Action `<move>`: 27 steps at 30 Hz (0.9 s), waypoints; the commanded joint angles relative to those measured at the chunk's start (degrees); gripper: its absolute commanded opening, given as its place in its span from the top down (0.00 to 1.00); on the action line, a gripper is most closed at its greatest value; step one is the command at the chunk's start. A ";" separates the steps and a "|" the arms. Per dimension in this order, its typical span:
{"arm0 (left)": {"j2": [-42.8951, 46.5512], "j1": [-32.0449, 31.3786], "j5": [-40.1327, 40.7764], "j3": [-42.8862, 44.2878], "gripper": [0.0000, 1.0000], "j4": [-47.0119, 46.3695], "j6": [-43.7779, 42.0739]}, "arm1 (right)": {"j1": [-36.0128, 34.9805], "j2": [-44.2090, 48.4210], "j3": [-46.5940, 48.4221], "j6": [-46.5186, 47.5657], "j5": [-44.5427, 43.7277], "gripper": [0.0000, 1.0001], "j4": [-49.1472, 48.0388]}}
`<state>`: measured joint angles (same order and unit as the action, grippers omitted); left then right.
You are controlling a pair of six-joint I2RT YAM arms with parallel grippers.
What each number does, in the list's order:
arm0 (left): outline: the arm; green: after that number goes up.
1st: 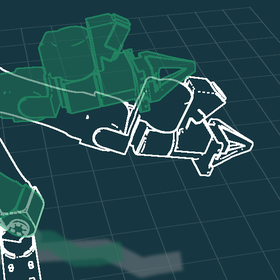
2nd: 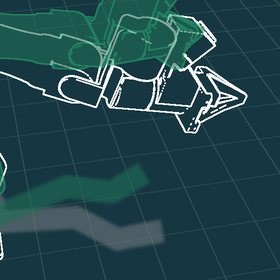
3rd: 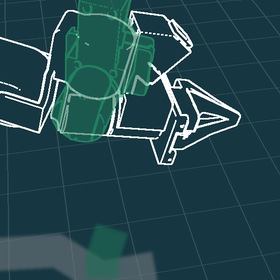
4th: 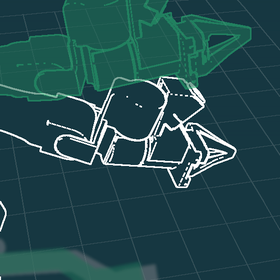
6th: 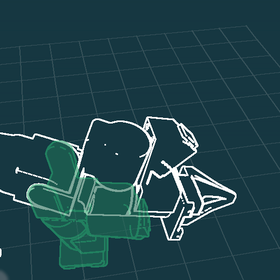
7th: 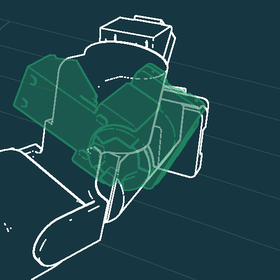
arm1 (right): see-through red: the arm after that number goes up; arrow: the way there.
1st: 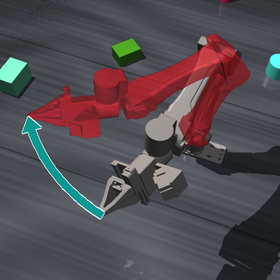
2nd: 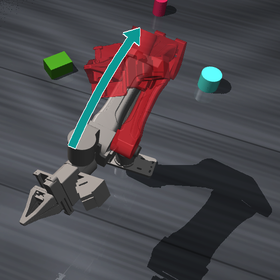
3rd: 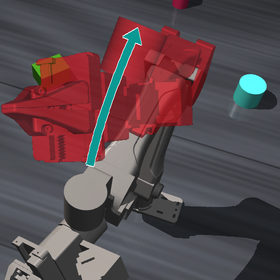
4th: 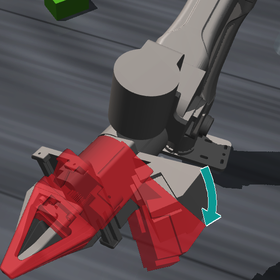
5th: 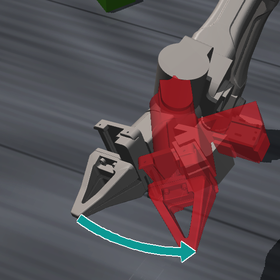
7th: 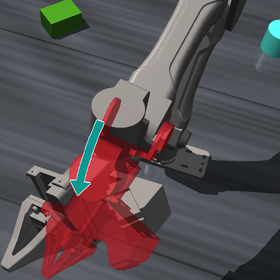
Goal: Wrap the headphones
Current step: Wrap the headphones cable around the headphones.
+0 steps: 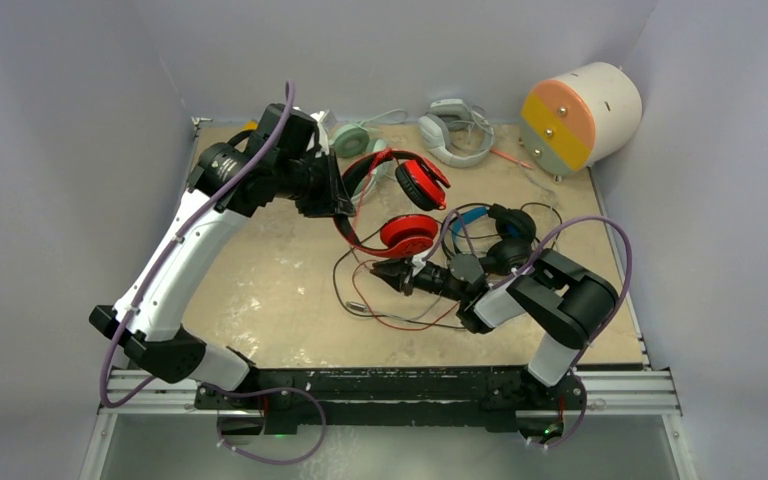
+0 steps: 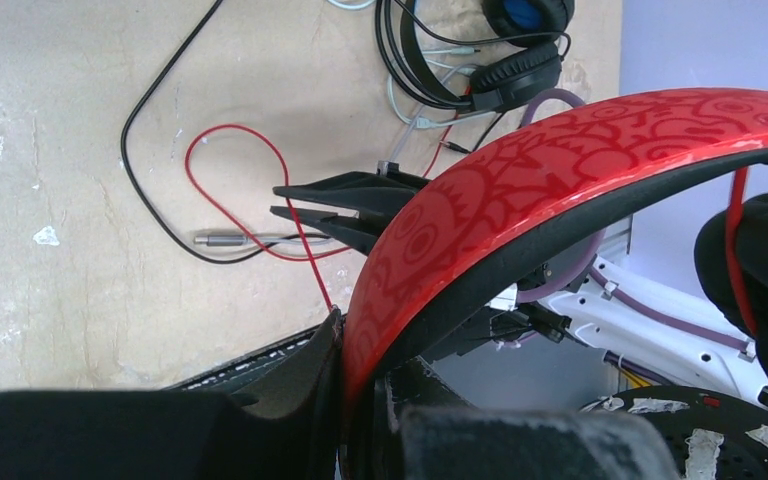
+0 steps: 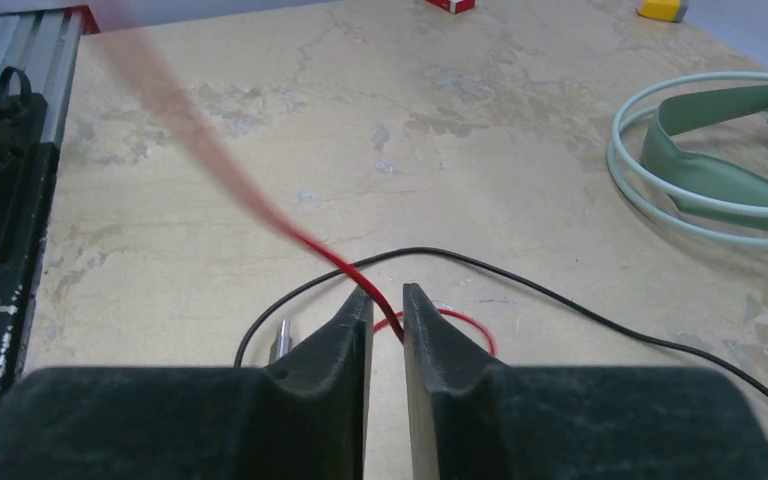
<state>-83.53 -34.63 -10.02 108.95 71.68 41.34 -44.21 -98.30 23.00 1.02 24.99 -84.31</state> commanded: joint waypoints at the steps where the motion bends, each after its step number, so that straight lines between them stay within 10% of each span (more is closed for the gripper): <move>1: 0.25 -0.11 -2.03 3.09 1.00 -2.29 0.77 | -0.19 1.53 0.99 -2.38 -0.88 0.90 -4.54; 27: -3.84 13.86 24.03 7.78 1.00 -8.58 2.01 | 0.00 17.77 -13.60 -21.83 1.45 1.00 6.35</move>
<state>-86.65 -21.65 5.87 111.53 69.73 41.23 -44.01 -86.35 11.51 -19.05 25.74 -85.08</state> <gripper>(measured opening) 0.078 0.012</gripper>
